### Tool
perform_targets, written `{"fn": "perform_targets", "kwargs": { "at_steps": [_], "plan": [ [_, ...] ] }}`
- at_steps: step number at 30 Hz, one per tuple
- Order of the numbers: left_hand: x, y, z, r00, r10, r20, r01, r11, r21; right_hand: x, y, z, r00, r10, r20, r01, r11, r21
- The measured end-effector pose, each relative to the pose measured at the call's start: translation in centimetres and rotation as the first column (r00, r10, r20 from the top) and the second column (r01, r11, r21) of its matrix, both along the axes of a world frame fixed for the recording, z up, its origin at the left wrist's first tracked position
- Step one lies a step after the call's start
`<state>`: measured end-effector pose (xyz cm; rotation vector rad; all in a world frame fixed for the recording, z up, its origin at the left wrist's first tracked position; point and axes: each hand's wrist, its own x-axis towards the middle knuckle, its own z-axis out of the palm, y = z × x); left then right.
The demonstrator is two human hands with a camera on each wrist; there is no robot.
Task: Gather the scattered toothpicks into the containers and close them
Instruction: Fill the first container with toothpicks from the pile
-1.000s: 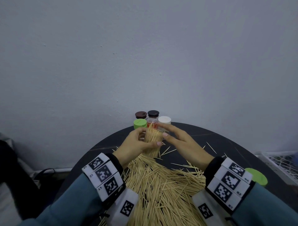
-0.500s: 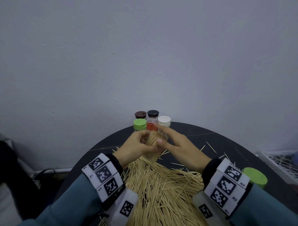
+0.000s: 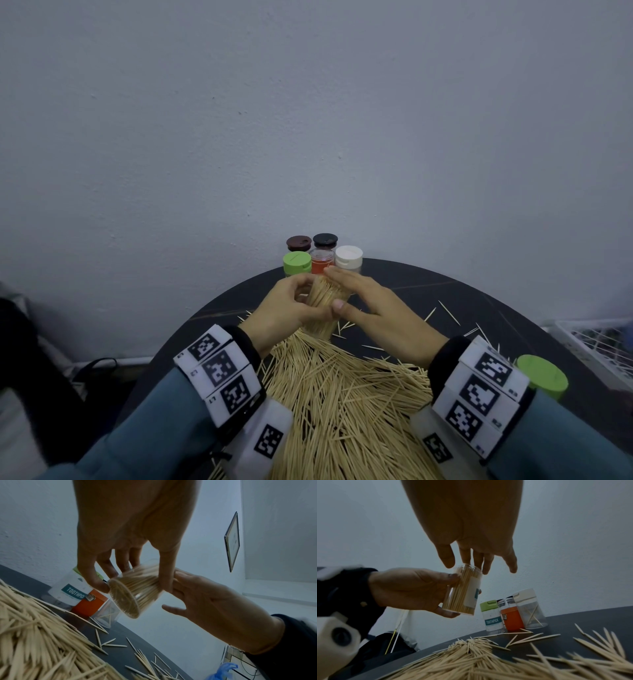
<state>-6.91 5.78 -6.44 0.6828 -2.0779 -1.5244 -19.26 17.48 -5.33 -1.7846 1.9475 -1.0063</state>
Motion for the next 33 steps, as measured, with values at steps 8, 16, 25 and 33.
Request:
{"fn": "perform_targets", "kwargs": {
  "at_steps": [8,16,25,33],
  "plan": [
    [0.1,-0.1,0.1,1.0,-0.003,0.016,0.004,0.998,-0.057,-0.5,0.0,0.4,1.0,0.015,0.012,-0.014,0.994,-0.112],
    [0.2,0.4,0.4,0.997,-0.073,0.015,0.074,0.996,-0.054,-2.0,-0.1,-0.1,0.998,-0.054,0.018,0.056,0.991,-0.119],
    [-2.1,2.2,1.8,0.995,-0.097,0.035,0.098,0.995,-0.028,-5.4,2.3,0.9,0.985,-0.163,0.053,0.166,0.984,-0.063],
    [-7.7,6.7,3.1,0.985,-0.172,-0.029,0.17,0.984,-0.061,-9.9,7.8,0.7,0.943,-0.286,-0.168,0.314,0.934,0.171]
  ]
}}
